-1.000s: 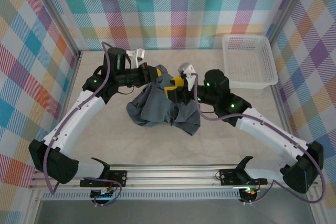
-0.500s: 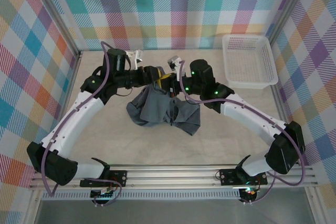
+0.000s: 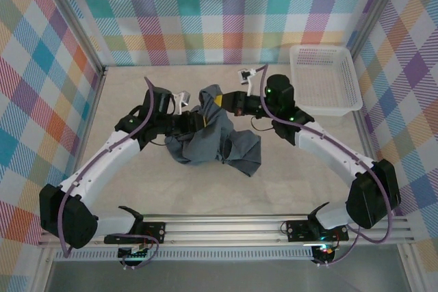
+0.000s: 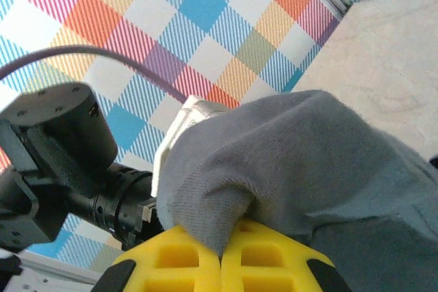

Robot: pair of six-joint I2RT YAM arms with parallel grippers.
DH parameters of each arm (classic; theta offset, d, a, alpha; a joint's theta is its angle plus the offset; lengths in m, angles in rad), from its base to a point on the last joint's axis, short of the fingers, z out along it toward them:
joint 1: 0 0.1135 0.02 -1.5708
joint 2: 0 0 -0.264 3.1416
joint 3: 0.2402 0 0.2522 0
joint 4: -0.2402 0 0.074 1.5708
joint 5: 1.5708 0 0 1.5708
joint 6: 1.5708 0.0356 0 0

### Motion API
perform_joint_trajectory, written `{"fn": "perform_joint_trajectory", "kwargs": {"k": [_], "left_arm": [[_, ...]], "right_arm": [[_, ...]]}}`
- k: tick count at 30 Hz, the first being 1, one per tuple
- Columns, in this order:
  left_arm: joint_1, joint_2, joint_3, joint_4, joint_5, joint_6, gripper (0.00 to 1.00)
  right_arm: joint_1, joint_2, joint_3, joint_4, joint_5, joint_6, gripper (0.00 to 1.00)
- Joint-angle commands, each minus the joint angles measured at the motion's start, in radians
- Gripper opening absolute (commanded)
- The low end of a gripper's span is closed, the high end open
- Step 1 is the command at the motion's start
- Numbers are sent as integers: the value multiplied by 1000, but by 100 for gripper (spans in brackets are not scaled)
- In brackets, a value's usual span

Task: Fold the inside-out t-shirt

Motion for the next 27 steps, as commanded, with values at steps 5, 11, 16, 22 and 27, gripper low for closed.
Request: {"fn": "perform_joint_trajectory", "kwargs": {"k": [5, 11, 16, 22, 27], "left_arm": [[37, -83, -115, -31, -289, 107, 3], [44, -172, -76, 117, -39, 186, 51], [44, -136, 42, 213, 80, 75, 63], [43, -10, 152, 269, 175, -14, 75], [26, 28, 127, 327, 174, -7, 40]], "right_arm": [[-81, -18, -11, 237, -127, 216, 0], [-81, -18, -26, 207, -167, 161, 0], [-81, -10, -18, 180, -213, 130, 0], [-78, -25, -18, 151, -220, 106, 0], [-78, -33, -12, 111, -202, 82, 0]]}}
